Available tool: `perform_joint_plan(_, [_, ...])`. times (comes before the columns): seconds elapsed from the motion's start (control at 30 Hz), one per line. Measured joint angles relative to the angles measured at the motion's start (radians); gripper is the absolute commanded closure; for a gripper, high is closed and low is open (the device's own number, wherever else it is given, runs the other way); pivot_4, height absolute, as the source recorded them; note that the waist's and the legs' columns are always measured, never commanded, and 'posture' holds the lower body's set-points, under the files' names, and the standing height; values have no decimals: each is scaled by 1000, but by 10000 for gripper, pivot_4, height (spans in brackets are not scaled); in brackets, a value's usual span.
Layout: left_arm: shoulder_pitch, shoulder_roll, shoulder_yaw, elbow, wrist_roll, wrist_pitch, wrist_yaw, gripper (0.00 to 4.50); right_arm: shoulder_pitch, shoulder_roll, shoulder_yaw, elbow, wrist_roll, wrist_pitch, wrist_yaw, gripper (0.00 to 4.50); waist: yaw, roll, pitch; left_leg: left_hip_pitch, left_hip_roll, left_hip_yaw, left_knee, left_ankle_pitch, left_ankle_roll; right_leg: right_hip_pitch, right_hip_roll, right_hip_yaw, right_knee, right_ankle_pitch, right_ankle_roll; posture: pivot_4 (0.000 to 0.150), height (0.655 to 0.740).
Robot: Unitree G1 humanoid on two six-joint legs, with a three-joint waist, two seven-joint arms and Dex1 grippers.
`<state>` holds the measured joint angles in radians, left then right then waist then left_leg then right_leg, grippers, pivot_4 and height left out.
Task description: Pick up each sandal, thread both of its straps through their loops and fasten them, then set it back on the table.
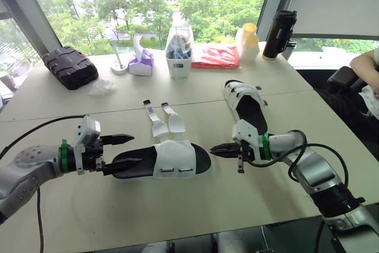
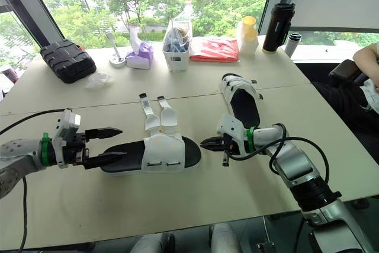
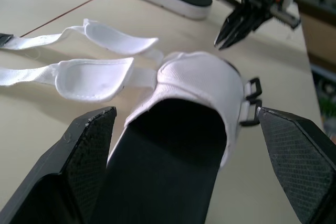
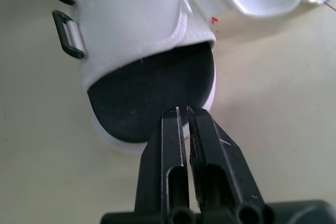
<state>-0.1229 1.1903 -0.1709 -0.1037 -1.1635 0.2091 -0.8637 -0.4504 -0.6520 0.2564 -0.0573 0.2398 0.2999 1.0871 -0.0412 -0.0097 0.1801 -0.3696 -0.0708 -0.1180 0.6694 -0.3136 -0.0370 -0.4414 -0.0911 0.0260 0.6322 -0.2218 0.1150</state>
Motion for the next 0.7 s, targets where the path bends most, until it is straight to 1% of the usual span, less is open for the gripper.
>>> perform_joint_plan(0.17, [4,-120,67,10,1,182,48,0,1,39,14,24,-8,-28,10,44585,0,0,0,1,0,0,0,0,0,1,0,0,0,0,0,1500,7400])
perform_joint_plan(0.27, [-21,-203,89,54,23,262,82,0,1,63,36,57,-33,-58,15,44585,1,0,0,1,0,0,0,0,-1,1,0,0,0,0,-1,1500,7400])
perform_joint_plan(0.37, [-78,-293,121,135,50,334,124,0,2,91,62,79,-56,-91,21,44585,2,-1,-1,1,0,0,0,1,-1,1,0,0,0,1,-1,1500,7400])
perform_joint_plan(0.5, [-146,-377,183,215,74,415,160,0,1,120,82,90,-71,-118,26,44585,2,-1,-1,1,0,-1,0,1,-2,0,0,0,0,1,-1,1500,7400])
perform_joint_plan(0.67, [-245,-510,226,338,76,556,215,0,-13,164,107,125,-98,-172,40,44585,3,-1,-2,2,-1,-3,0,2,-3,1,0,0,0,1,-2,1500,7400])
perform_joint_plan(0.7, [-254,-530,236,352,76,581,221,0,-15,167,111,128,-100,-180,43,44585,0,-1,-2,2,-1,-4,0,4,-7,1,0,0,0,1,-2,1500,7400])
